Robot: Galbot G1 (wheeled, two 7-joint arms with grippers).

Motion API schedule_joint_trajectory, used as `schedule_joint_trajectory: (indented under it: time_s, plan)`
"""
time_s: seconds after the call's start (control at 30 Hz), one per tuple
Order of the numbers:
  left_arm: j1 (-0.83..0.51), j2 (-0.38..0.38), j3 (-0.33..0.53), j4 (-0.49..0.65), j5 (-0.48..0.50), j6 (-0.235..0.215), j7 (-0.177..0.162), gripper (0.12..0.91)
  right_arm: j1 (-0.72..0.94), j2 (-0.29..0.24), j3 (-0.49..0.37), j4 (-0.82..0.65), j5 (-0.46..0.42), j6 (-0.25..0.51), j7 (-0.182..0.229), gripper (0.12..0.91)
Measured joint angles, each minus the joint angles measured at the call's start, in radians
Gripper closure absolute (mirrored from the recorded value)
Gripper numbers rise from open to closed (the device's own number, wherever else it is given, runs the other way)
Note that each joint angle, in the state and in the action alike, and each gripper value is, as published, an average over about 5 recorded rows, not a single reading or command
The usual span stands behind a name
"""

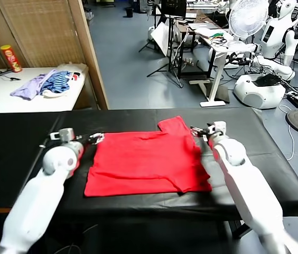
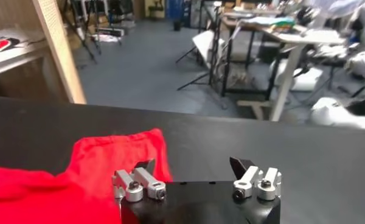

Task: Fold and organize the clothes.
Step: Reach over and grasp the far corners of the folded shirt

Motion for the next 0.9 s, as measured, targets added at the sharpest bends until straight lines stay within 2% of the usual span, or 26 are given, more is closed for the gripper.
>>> schedule_joint_trajectory:
  time_s: [0.17,0.23,0.33,0.47,0.63,0.73,0.8,0.9]
  plan:
    - [-0.032,-0.014,0.012,0.074,0.016,0.001,0.035,0.232,0.033,0.032,-0.004,-0.081,-0.008,0.006,-0.004,0.231]
    - [-0.039,-0.020,0.014,0.095,0.027,0.001,0.051,0.232,0.041,0.041,-0.002,-0.106,-0.016,0.013,-0.010,0.257]
    - [-0.044,-0.029,0.014,0.121,0.041,-0.003,0.070,0.277,0.048,0.051,0.002,-0.139,-0.029,0.027,-0.024,0.376]
    - [-0.042,-0.034,0.013,0.139,0.056,-0.013,0.090,0.464,0.059,0.064,0.011,-0.176,-0.034,0.042,-0.035,0.593]
    - [-0.040,-0.041,0.010,0.148,0.064,-0.017,0.096,0.747,0.070,0.079,0.026,-0.214,-0.035,0.051,-0.041,0.853]
    - [-0.034,-0.043,0.007,0.142,0.063,-0.016,0.100,0.874,0.068,0.082,0.026,-0.220,-0.034,0.065,-0.043,0.903]
    - [-0.031,-0.043,0.006,0.135,0.063,-0.016,0.102,0.904,0.063,0.080,0.026,-0.216,-0.032,0.082,-0.044,0.903]
    - [-0.028,-0.043,0.005,0.125,0.075,-0.020,0.105,0.904,0.049,0.071,0.031,-0.194,-0.022,0.108,-0.044,0.903]
